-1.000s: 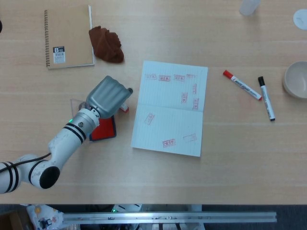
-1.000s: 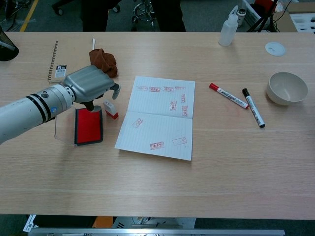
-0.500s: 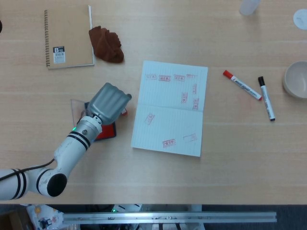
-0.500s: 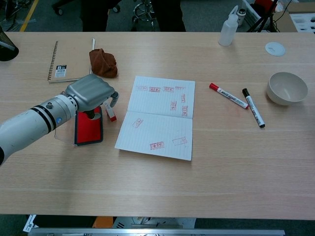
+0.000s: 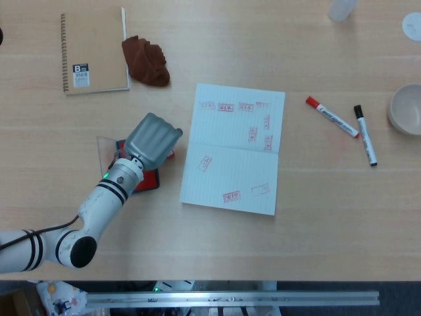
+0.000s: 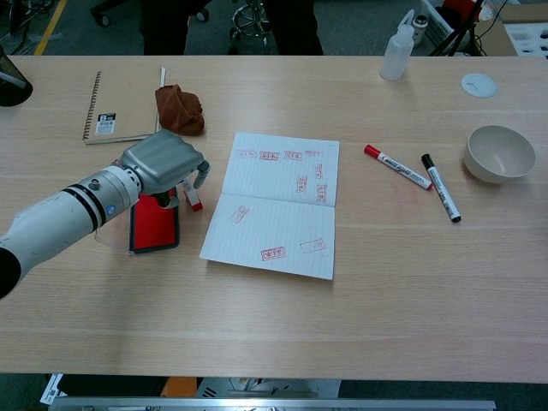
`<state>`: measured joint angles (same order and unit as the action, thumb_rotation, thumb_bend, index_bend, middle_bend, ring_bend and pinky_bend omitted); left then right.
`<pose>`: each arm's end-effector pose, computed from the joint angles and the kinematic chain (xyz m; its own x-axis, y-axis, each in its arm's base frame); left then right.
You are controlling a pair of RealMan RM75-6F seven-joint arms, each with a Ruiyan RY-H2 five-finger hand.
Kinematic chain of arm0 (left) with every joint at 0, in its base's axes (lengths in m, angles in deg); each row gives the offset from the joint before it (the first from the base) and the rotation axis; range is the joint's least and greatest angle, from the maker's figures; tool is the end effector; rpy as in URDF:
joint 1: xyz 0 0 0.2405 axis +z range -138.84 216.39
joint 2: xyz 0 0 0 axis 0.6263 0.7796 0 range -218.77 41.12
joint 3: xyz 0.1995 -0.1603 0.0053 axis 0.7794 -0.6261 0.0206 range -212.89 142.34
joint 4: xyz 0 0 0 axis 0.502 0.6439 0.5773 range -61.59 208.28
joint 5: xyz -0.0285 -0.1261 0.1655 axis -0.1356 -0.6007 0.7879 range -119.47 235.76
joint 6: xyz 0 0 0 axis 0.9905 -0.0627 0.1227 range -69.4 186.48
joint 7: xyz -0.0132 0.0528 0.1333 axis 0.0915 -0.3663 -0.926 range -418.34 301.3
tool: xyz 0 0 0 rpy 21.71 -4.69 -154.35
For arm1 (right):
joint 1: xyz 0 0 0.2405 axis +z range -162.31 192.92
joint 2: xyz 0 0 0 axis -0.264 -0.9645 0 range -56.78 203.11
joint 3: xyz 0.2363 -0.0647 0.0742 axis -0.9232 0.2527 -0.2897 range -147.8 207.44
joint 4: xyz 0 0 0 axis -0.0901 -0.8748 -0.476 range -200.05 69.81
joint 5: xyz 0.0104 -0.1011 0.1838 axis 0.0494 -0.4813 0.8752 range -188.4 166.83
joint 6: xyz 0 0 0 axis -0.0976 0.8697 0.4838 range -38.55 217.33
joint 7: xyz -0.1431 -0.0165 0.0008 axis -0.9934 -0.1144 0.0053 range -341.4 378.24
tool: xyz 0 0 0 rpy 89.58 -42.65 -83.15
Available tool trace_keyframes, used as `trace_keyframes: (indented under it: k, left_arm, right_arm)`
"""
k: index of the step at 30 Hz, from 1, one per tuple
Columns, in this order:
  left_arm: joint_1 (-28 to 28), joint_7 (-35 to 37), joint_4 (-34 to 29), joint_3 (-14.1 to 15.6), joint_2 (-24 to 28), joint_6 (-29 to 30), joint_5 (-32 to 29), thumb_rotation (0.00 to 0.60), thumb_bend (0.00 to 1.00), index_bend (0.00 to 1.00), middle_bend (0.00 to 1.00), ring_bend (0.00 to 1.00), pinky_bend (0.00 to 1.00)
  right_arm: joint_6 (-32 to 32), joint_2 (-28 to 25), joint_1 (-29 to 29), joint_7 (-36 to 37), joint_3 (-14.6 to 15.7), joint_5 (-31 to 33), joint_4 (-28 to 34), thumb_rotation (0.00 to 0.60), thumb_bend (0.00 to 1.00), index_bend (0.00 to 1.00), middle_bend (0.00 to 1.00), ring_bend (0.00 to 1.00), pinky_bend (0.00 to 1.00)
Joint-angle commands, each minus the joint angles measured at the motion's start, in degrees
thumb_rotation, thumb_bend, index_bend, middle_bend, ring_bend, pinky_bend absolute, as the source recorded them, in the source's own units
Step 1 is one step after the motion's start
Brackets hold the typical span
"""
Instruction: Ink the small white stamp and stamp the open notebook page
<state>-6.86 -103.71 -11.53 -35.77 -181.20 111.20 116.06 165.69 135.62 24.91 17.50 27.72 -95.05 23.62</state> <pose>-0.1601 0.3060 -0.0634 0.8049 0.2273 0.5482 0.5687 -0.5595 -0.6030 -0.3248 -0.2052 0.1563 0.4920 -0.1210 0.8621 -0.8704 -0.0483 0.4899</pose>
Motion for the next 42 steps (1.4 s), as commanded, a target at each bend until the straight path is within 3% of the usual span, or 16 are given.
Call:
trace_keyframes:
  k: [1,42]
  left_arm:
    - [0.0,1.11,0.2,0.54,0.05,-0.15,1.5,0.6,0.22,0.48,1.0,1.0,1.0]
    - [-0.9,8.52,7.45,1.13,-2.22,-3.08,9.17,0.6,0.22,0.54,1.0,1.0,1.0]
  right_arm:
    - [0.05,-0.02,-0.03,-0.1,-0.02,0.0,0.1,0.6,0.15,0.21,0.36,0.27,0.39]
    - [0.05,-0.6,-0.67,-1.53,-0.32,1.16,1.43,0.6,0.15,0.21,0.36,0.27,0.39]
